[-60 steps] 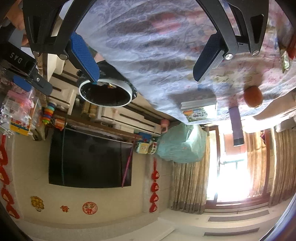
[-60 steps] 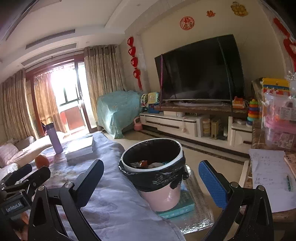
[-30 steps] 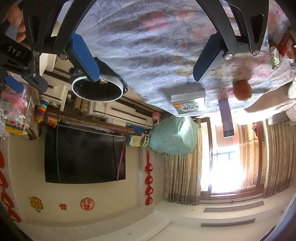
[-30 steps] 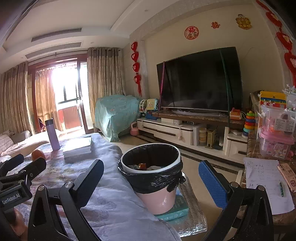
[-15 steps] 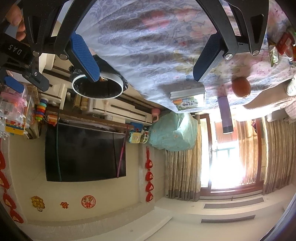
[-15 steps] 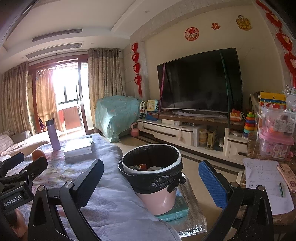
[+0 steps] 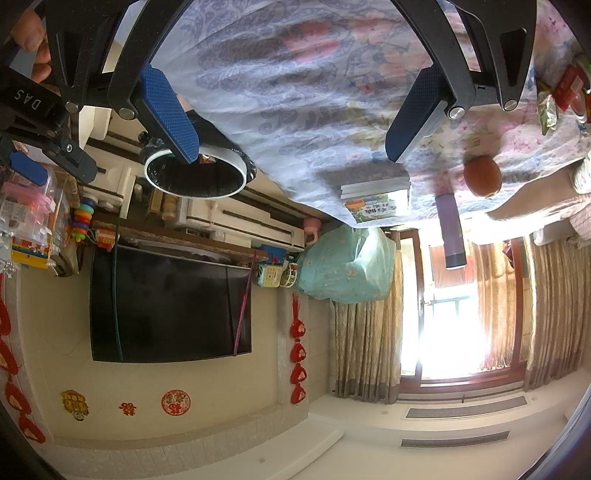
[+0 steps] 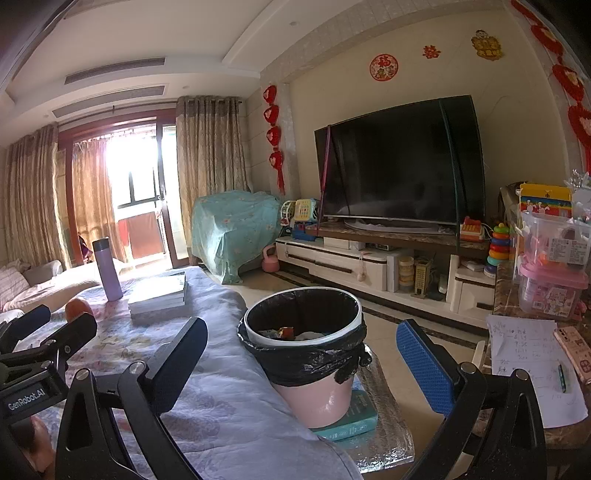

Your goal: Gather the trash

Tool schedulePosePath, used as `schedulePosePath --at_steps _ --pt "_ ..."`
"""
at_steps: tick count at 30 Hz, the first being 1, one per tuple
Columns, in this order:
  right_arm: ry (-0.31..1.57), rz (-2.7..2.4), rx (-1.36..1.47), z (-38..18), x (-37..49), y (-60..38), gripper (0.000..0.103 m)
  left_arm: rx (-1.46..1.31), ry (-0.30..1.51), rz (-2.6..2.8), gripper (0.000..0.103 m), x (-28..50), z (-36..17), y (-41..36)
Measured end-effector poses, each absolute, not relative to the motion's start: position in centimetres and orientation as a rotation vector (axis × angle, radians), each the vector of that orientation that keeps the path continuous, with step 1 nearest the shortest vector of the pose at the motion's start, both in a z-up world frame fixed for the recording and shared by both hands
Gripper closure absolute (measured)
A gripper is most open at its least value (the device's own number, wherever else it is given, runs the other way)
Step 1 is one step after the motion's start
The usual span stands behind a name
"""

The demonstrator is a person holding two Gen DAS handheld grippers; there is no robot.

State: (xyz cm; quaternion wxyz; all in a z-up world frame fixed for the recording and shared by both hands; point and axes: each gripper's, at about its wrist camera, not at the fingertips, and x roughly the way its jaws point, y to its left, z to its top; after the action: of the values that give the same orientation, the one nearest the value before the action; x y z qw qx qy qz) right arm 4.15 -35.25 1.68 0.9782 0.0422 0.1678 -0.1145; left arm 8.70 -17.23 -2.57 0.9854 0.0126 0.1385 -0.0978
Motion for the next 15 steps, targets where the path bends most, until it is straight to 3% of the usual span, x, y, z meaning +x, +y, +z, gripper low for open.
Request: schedulePosePath --at_steps 15 --pt "0.337 -0.225 0.089 1.86 4.15 -34.86 0.0 0.026 0.283 -0.198 0.001 8.85 -2.66 -17.22"
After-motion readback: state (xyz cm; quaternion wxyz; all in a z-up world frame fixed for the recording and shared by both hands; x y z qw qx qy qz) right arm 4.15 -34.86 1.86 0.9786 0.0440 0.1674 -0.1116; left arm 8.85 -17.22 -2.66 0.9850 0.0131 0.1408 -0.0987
